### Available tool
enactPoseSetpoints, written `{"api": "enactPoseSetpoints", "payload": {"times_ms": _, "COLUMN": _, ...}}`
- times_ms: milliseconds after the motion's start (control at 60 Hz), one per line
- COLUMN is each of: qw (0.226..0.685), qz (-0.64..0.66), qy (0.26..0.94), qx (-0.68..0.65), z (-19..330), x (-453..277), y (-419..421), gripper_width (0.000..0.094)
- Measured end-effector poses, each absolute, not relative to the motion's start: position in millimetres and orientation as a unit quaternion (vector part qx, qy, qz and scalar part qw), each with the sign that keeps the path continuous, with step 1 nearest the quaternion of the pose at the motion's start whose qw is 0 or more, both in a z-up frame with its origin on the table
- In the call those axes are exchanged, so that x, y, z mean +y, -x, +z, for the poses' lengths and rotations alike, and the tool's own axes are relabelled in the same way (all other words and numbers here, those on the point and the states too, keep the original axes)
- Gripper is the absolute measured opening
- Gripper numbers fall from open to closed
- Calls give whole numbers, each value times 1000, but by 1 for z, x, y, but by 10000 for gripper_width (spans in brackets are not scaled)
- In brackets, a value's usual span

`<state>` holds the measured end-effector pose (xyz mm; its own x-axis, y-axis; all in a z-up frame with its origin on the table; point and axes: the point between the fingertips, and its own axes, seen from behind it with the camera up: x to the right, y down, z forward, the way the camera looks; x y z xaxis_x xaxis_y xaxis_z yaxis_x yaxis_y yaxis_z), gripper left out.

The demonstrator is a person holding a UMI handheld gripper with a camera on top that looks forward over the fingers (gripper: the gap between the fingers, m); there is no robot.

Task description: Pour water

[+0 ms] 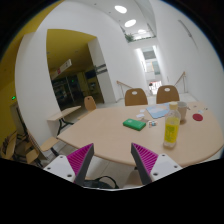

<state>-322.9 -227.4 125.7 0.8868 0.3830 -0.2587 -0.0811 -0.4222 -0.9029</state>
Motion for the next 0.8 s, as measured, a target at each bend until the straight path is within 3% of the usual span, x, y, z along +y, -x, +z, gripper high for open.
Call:
{"api": "enactPoseSetpoints", "payload": {"times_ms": 400, "qw": 562, "qz": 109, "qy": 817, "qx": -65, "z": 113, "x": -191, "y": 219, "gripper_width": 809}}
{"api": "enactPoseSetpoints", "payload": {"times_ms": 800, "qw": 590, "qz": 6, "qy": 806, "qx": -45, "z": 60, "x": -44, "y": 142, "gripper_width": 804}}
